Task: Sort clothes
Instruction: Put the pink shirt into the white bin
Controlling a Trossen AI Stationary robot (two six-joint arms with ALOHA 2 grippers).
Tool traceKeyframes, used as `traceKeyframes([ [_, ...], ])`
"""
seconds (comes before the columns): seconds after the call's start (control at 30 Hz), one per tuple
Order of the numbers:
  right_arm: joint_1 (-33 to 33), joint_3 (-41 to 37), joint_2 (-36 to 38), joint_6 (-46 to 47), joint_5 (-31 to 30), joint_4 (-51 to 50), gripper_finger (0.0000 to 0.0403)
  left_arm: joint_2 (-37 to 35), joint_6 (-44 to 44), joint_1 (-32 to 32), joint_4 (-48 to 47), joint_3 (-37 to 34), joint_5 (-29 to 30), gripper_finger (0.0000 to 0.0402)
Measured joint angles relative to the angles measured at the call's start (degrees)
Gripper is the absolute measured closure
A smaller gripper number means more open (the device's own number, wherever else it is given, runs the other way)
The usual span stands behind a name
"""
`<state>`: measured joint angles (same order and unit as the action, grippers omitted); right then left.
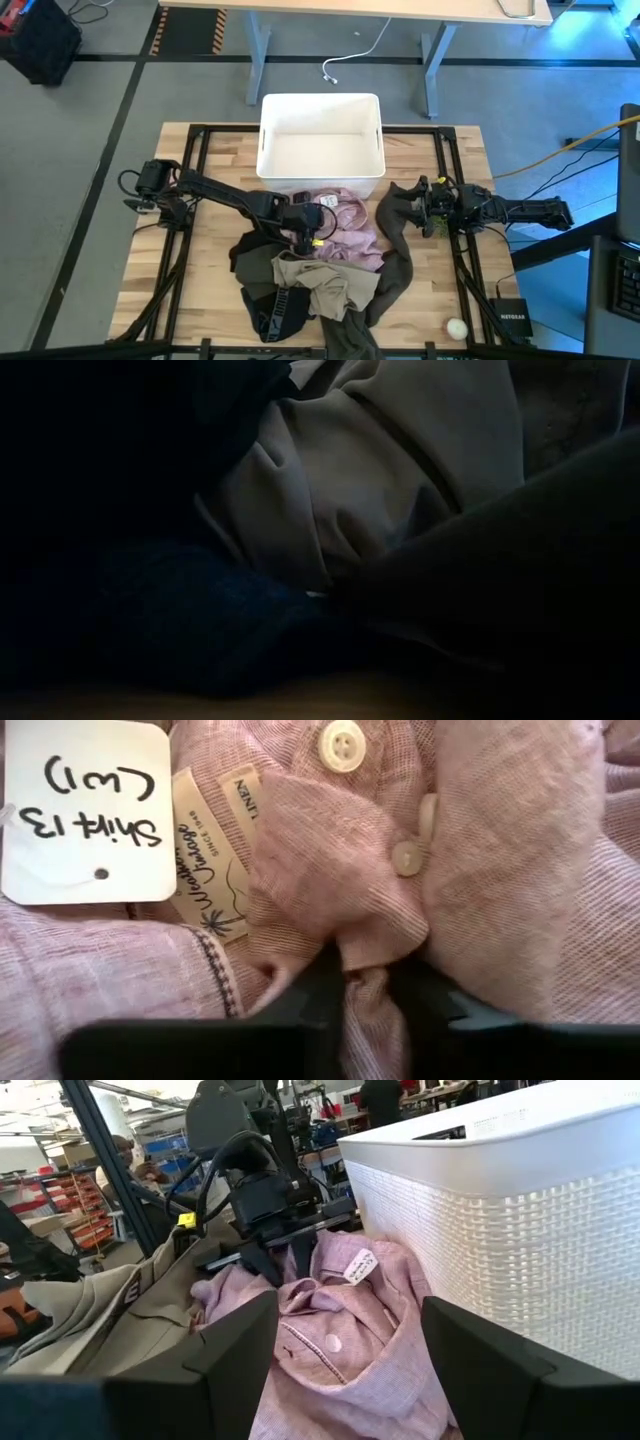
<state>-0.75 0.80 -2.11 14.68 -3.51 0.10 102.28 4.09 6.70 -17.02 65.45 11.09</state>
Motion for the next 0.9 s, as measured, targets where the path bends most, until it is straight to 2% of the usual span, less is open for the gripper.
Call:
traceKeyframes([
  [0.07,0.0,0.0,0.0,0.0,0.0,0.0,0.0137,0.0,-0.1,0.0,1.4,-0.1,0.0,0.0385],
  [0.2,0.0,0.0,0.0,0.0,0.0,0.0,0.0137,-0.9,-2.3,0.4,6.0,-0.3,0.0,0.038],
  [0.33,0.0,0.0,0.0,0.0,-0.6,0.1,0.0137,-4.8,-5.0,0.5,10.1,-0.4,0.2,0.039],
  [0.57,0.0,0.0,0.0,0.0,-3.1,0.5,0.0137,-13.6,-11.4,1.2,14.5,-0.3,9.6,0.039],
  [0.73,0.0,0.0,0.0,0.0,-3.6,0.6,0.0137,-19.4,-19.7,0.3,25.7,-0.3,16.0,0.039],
  [0.9,0.0,0.0,0.0,0.0,-4.7,0.9,0.0137,-23.6,-31.3,-2.6,45.2,0.8,19.5,0.039],
])
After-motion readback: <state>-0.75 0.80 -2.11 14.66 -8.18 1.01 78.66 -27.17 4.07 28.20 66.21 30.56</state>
